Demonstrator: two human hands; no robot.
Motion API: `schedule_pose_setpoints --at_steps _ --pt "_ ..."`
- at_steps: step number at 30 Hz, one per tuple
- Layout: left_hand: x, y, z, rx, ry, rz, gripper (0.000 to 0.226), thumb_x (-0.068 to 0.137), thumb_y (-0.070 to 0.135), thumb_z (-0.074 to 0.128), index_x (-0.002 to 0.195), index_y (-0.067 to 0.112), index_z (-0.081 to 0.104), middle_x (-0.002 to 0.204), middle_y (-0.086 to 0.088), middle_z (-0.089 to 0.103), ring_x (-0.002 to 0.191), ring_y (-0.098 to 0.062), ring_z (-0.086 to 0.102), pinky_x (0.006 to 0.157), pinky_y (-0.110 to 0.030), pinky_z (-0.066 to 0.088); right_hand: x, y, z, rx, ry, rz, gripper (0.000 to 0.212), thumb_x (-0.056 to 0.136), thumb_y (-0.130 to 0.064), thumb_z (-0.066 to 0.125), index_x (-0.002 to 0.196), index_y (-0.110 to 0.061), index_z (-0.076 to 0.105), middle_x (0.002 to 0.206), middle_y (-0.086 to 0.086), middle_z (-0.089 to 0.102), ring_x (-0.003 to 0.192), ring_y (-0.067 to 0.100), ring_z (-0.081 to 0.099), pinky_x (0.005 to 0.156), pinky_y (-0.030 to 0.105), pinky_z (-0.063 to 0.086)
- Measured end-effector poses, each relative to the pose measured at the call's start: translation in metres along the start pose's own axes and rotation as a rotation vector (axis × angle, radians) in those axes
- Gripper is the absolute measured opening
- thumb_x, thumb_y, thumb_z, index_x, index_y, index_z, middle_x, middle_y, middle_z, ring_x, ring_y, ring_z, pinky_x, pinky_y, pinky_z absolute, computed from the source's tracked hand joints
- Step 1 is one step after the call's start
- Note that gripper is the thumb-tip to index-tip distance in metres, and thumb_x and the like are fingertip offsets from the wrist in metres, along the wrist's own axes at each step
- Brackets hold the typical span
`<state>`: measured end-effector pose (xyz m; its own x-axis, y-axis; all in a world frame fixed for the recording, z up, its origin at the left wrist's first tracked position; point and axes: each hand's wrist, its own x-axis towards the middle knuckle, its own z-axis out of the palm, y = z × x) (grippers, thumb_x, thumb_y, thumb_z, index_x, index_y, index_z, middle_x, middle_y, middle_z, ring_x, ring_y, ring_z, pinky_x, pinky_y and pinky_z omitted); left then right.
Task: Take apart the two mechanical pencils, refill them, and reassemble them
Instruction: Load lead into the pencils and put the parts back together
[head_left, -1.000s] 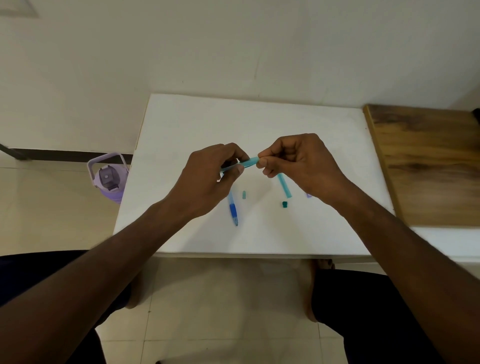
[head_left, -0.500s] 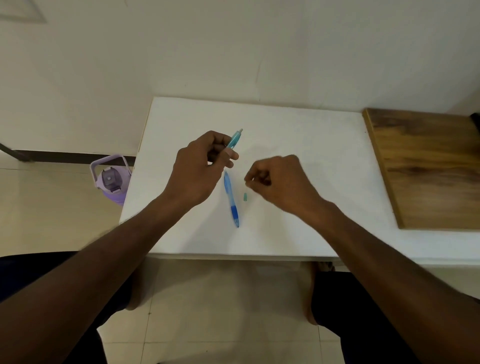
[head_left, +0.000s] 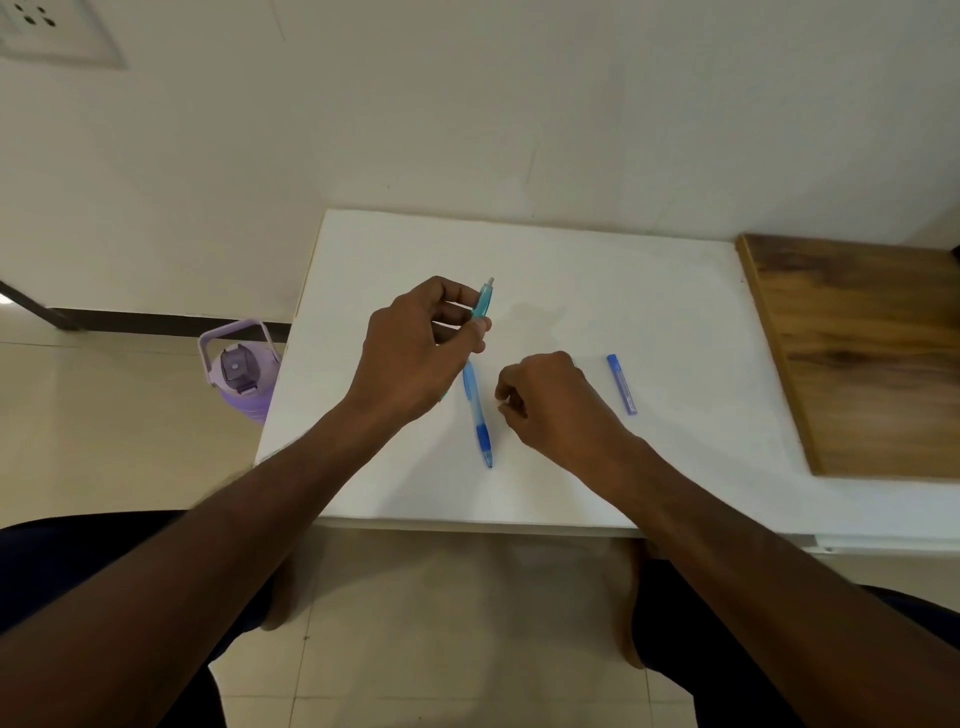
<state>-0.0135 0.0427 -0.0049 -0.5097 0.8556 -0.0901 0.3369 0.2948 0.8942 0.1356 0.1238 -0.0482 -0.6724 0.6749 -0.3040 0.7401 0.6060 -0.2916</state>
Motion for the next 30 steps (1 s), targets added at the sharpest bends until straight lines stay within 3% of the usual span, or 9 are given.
schedule_pose_setpoints --at_steps 2,5,9,13,17,30 --pt "0.0 -0.003 0.0 0.036 0.013 0.013 0.022 0.097 0.033 0.073 0.117 0.025 0.068 0.105 0.01 0.076 0.089 -0.009 0.076 0.087 -0.03 0.063 -0.003 0.002 -0.005 -0.014 0.043 -0.018 0.031 0.103 -0.029 0.065 0.13 -0.014 0.069 0.119 0.007 0.071 0.104 0.019 0.067 0.104 0.025 0.049" --pt "0.0 -0.007 0.001 0.056 0.014 0.032 0.016 0.095 0.037 0.075 0.109 0.033 0.07 0.097 0.019 0.074 0.085 0.0 0.073 0.077 -0.019 0.061 -0.004 0.01 -0.022 0.124 0.197 -0.021 0.024 0.104 -0.026 0.064 0.122 -0.014 0.075 0.111 0.004 0.074 0.092 0.012 0.064 0.087 0.016 0.043" --pt "-0.004 -0.007 0.006 0.043 -0.014 0.067 0.011 0.093 0.04 0.076 0.103 0.039 0.071 0.092 0.021 0.074 0.084 0.007 0.071 0.067 -0.007 0.054 -0.001 0.02 -0.047 0.814 0.432 0.06 0.008 0.101 -0.023 0.069 0.107 -0.02 0.074 0.097 -0.007 0.076 0.083 0.01 0.073 0.081 0.023 0.062" --pt "-0.005 -0.005 0.013 0.08 -0.06 0.111 0.012 0.094 0.038 0.077 0.104 0.036 0.07 0.093 0.02 0.074 0.085 0.006 0.07 0.066 0.0 0.047 -0.003 0.021 -0.054 1.099 0.494 0.044 0.009 0.099 -0.022 0.073 0.106 -0.023 0.076 0.094 -0.007 0.08 0.089 0.013 0.078 0.078 0.019 0.061" --pt "-0.005 -0.004 0.017 0.123 -0.08 0.134 0.019 0.094 0.036 0.077 0.11 0.026 0.075 0.096 0.016 0.076 0.083 -0.003 0.074 0.069 0.0 0.048 -0.004 0.022 -0.053 1.122 0.451 0.011 0.013 0.095 -0.022 0.077 0.107 -0.018 0.078 0.098 -0.001 0.082 0.093 0.019 0.079 0.083 0.027 0.064" --pt "-0.007 -0.004 0.015 0.17 -0.092 0.193 0.019 0.094 0.032 0.077 0.111 0.024 0.075 0.098 0.014 0.076 0.083 0.001 0.072 0.071 0.004 0.043 -0.005 0.029 -0.054 1.037 0.399 -0.017 0.008 0.093 -0.025 0.079 0.101 -0.025 0.081 0.093 -0.006 0.082 0.087 0.017 0.079 0.08 0.028 0.065"
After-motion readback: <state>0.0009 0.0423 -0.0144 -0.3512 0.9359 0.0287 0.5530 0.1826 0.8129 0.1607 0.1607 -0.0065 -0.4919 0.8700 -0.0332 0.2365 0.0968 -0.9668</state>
